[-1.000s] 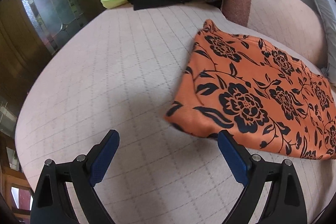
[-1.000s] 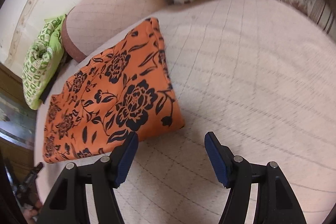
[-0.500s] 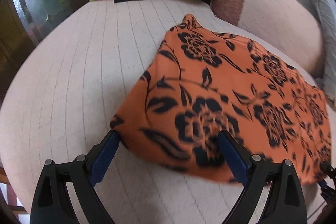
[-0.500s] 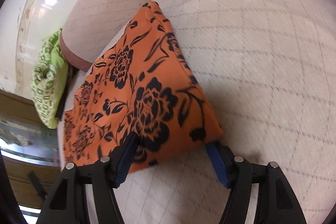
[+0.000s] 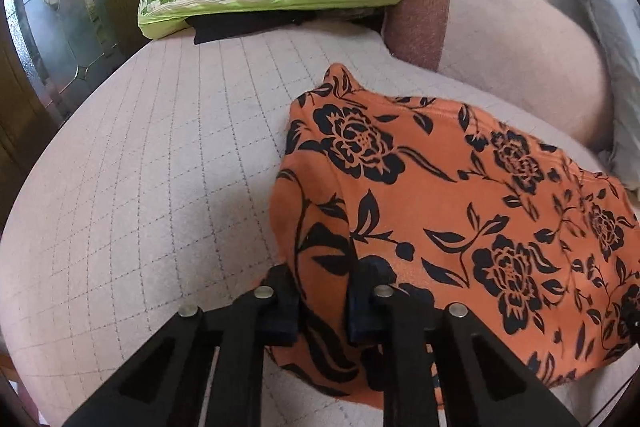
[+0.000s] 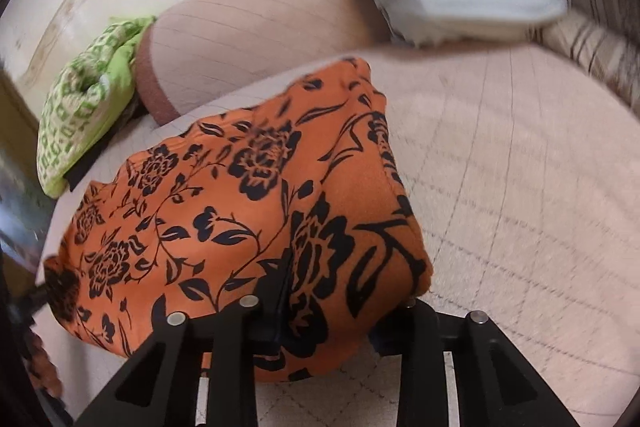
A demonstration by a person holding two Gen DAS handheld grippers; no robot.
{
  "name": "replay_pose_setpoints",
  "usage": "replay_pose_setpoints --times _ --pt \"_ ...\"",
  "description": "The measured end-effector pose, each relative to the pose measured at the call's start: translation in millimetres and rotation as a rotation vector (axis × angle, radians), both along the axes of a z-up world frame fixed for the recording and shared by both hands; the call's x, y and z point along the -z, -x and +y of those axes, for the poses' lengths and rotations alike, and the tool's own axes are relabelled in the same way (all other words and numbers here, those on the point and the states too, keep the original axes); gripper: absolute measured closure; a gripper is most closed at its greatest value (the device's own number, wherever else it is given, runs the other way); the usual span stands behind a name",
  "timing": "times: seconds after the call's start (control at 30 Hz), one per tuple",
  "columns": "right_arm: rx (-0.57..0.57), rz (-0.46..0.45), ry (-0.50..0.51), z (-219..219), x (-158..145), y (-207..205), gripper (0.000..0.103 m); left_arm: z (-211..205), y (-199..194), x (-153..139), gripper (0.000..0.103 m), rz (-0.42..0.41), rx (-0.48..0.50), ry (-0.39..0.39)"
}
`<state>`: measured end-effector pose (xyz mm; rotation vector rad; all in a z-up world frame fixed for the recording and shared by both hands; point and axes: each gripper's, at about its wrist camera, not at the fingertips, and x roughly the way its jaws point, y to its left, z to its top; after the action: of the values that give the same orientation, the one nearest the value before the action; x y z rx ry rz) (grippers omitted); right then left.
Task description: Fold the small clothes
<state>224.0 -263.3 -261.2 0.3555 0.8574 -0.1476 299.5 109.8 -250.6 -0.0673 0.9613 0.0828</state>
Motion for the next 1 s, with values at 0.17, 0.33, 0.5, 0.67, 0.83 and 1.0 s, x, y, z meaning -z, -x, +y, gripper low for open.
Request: replay_pose_setpoints --times 0.17,0.33,0.5,0.67,0.83,1.0 --pt "-0.032 -0.052 0.110 14.3 -14.3 1.1 0.074 8.4 18.3 -12.3 0.090 -0.026 0.042 0.026" --pt "-0.048 -0.085 0.132 18.2 -23.5 1.9 0.075 15.1 35.4 -23.6 0.092 -0.039 0.057 0.042" --pt "-0.059 -0.130 0.181 25.1 -37.8 11.1 0.077 16.9 55.9 -42.7 0.093 -0.059 0.071 0.038" --pt "-0.086 -0.154 0.195 28.9 -59.4 36.6 0.077 19.7 89.9 -55.9 0.093 -0.063 0.101 0.024" --pt "-0.110 -0.083 0.148 21.6 -56.0 73.1 0.077 27.2 141.1 -41.8 0.093 -0.009 0.109 0.019" --pt "-0.142 0.088 0.097 16.9 -31.5 103.2 0.076 38.8 157.4 -17.9 0.082 0.075 0.051 0.011"
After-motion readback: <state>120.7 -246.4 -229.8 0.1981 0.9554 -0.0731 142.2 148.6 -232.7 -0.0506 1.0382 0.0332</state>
